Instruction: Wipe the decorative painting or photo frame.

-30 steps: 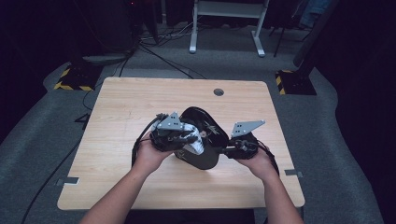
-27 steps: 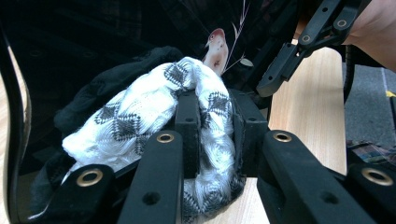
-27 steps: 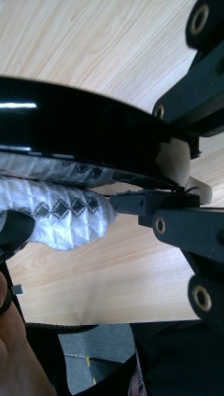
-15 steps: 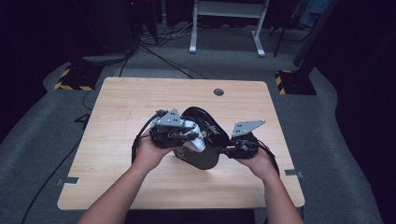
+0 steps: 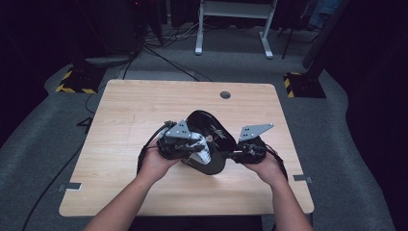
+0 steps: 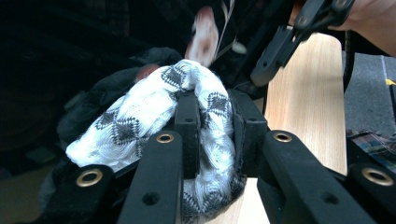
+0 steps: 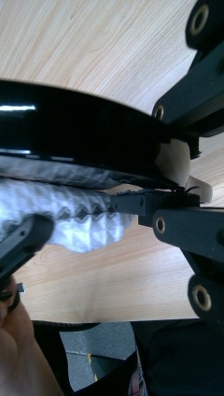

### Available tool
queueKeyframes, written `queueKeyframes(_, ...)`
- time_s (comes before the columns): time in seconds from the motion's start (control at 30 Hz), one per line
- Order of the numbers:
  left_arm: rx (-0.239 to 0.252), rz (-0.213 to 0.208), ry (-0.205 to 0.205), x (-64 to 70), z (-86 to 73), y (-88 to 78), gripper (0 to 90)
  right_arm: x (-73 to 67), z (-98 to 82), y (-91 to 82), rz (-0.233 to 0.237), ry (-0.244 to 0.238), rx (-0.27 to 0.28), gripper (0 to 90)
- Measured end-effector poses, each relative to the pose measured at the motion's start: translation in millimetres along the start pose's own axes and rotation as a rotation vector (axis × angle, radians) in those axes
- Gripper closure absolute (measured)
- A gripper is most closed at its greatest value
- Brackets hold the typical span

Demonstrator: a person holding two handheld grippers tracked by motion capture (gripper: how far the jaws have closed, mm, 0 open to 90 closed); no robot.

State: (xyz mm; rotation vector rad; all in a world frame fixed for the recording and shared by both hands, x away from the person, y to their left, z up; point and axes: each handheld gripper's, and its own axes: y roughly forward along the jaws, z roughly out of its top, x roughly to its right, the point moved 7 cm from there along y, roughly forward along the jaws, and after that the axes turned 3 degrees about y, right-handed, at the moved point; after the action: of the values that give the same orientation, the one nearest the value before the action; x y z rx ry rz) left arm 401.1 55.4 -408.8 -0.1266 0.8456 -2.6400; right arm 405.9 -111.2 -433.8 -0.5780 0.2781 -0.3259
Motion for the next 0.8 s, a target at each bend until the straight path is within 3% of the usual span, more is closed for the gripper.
queueKeyframes(0.2,0.009,-0.013,-0.017,-0.6,-4.4,0.9,76.2,-0.5,0.2,0.4,0.001,0.002,0.002,77.7)
queueKeyframes(0.5,-0.027,-0.035,-0.044,3.6,-26.3,13.3,76.2,-0.9,0.8,1.1,0.002,-0.001,0.002,77.7)
queueKeyframes(0.63,-0.022,-0.046,-0.047,0.6,-20.3,9.7,76.1,-0.8,0.8,1.0,0.002,-0.002,0.001,77.7)
queueKeyframes(0.8,0.009,-0.017,-0.032,-7.0,-2.9,-5.4,76.1,-0.5,0.5,0.7,0.002,0.002,0.002,77.7)
